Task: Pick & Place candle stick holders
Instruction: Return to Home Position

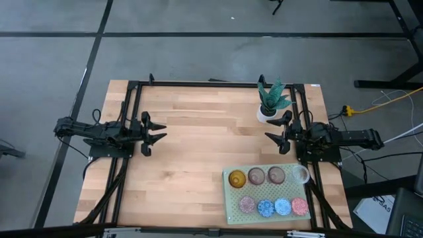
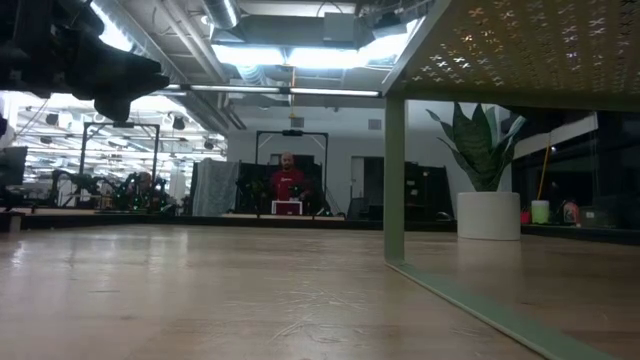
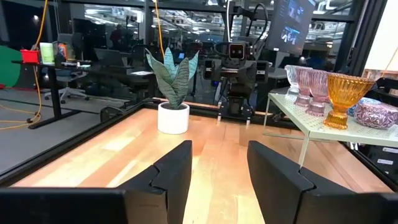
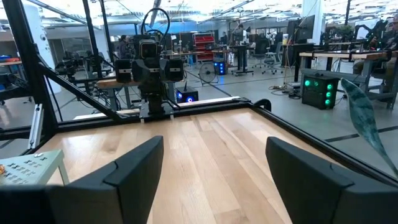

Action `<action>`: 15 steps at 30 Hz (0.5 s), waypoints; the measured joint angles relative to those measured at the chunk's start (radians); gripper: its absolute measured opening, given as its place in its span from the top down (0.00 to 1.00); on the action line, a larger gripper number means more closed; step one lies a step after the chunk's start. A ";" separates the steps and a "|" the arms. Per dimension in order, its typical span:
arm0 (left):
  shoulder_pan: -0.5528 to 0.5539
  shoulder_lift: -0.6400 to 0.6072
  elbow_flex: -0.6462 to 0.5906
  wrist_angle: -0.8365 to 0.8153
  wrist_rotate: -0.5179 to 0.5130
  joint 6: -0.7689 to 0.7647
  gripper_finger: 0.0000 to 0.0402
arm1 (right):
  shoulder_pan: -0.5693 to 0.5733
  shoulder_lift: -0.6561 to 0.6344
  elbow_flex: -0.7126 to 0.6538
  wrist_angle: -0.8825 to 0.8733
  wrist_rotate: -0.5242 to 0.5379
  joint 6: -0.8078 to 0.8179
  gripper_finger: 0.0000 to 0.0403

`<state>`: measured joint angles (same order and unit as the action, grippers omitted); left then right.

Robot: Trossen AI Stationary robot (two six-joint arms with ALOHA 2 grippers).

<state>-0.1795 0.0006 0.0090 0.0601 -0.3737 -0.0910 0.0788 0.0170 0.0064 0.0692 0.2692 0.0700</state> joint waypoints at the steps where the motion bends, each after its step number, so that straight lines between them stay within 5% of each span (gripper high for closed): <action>1: 0.000 0.000 0.000 0.000 0.000 0.000 0.62 | 0.000 0.000 0.000 0.000 0.000 0.000 0.29; 15: 0.000 0.000 0.000 -0.001 0.001 0.000 0.62 | 0.000 0.000 0.000 0.000 0.000 0.000 0.29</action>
<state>-0.1795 0.0006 0.0090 0.0592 -0.3729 -0.0910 0.0788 0.0170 0.0067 0.0692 0.2691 0.0698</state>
